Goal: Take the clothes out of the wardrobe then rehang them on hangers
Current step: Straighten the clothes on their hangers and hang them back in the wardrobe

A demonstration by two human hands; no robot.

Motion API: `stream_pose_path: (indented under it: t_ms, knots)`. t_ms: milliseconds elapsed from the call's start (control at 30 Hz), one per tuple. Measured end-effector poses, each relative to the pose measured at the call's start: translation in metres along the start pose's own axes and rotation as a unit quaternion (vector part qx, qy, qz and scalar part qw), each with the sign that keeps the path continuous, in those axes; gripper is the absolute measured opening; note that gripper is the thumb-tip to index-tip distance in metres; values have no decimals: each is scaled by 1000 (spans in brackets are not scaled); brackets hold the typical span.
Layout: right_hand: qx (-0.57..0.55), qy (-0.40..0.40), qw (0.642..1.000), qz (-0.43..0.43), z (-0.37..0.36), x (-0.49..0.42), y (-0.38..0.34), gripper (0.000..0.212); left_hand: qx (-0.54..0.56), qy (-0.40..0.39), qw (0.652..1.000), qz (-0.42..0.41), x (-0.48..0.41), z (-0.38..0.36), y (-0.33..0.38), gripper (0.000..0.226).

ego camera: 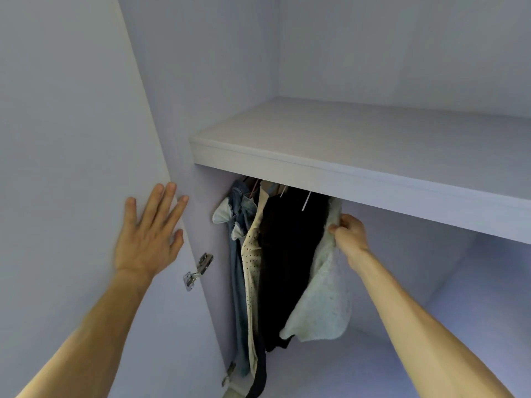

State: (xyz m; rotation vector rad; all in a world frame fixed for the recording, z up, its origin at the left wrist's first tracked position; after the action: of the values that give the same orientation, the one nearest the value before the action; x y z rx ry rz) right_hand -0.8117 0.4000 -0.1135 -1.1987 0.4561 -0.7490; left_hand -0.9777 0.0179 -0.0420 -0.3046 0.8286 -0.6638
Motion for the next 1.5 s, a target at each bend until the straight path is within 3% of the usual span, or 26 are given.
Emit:
stream_pose_path:
  t_ms: [267,400,633,900,1067,1167,1267,1367,1433,1500]
  knots:
    - [62,11,998,-2,-31,-14,26,16,-48,35,998,5,-1,-9,0,66]
    - [150,-38,987,34,-55,-5,35,72,-87,33,996,9,-1,-13,0,66]
    - [218,-102,969,60,-96,-14,23,88,-116,22,993,12,1,-18,-1,67]
    - [234,-98,964,76,-104,23,27,74,-26,-45,998,18,0,-6,1,76]
    - [282,-156,940,116,-102,78,30,60,35,-194,980,5,60,-7,12,83]
    - [274,-198,930,148,-113,127,25,54,105,-334,935,51,162,-17,19,77]
    - [285,-267,900,193,-138,188,25,52,209,-504,810,216,306,-16,27,74]
    - [320,-365,838,250,-178,264,32,48,277,-585,663,376,456,29,36,69]
    - [343,-434,780,292,-210,323,42,44,295,-599,604,436,539,74,35,66]
    - [368,-501,707,337,-243,387,54,43,292,-587,568,498,610,123,25,62]
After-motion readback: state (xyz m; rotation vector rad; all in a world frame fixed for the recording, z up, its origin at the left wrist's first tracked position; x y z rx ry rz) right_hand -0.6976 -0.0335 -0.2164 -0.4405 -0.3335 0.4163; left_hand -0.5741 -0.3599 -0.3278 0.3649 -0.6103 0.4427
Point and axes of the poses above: each hand's wrist, its own x-axis away from the middle knuckle, its own z-axis out of the back of the hand, y = z × x, the point moved 5 cm from there along -x, towards the middle knuckle, and after that the axes turned 9 degrees about -y, right-handed, at the moved point
